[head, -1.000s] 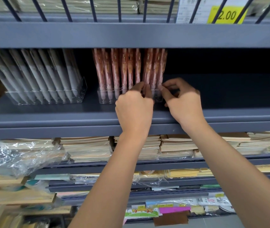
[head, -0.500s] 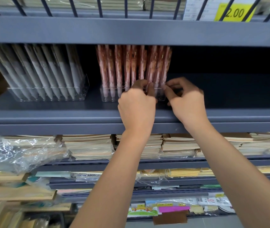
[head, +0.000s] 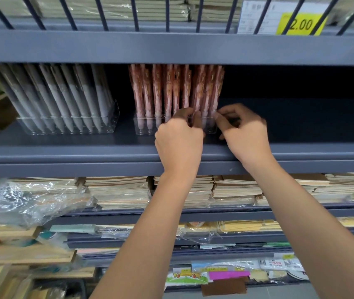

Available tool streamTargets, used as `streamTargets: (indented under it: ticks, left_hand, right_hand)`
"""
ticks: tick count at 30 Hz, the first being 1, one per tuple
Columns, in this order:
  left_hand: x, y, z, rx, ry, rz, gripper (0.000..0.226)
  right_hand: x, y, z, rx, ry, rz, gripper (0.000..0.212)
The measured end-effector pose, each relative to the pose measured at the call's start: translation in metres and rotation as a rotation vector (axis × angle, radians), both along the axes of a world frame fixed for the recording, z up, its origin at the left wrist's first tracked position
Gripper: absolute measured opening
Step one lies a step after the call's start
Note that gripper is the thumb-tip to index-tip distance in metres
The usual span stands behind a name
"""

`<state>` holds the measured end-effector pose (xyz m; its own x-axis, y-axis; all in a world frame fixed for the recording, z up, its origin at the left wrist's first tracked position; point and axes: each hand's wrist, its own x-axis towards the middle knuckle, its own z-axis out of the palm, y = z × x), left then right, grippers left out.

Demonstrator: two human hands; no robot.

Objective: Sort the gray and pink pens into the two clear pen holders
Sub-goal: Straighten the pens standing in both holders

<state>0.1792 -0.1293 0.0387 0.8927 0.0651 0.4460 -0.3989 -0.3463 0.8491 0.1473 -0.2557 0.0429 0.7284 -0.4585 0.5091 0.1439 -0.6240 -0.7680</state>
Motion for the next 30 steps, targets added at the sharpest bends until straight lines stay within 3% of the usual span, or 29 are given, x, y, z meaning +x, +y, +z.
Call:
streamTargets:
  ticks: [5,8,13,19,23,30]
  left_hand:
    - [-0.009,0.012,0.004,-0.061,0.047,-0.062,0.033]
    - [-0.019,0.031,0.004,-0.139,0.067,-0.148,0.025]
    - [-0.031,0.099,0.001,-0.105,0.002,-0.253,0.014]
    - [-0.030,0.201,-0.004,-0.117,-0.008,-0.160,0.014]
    - [-0.009,0.251,-0.005,-0.061,-0.040,-0.047,0.014]
    - [0.055,0.305,0.002,0.028,-0.030,0.132,0.015]
  right_hand:
    - [-0.005,0.004,0.002,0.018,-0.041,-0.029,0.006]
    - [-0.014,0.009,0.006,0.129,-0.052,-0.095,0.010]
    - [-0.045,0.034,0.004,0.238,-0.098,-0.065,0.012]
    - [-0.060,0.096,0.001,0.062,-0.083,0.088,0.006]
    - [-0.035,0.150,0.001,-0.155,-0.040,0.169,0.016]
    - [0.040,0.225,0.004,-0.059,0.012,0.039,0.043]
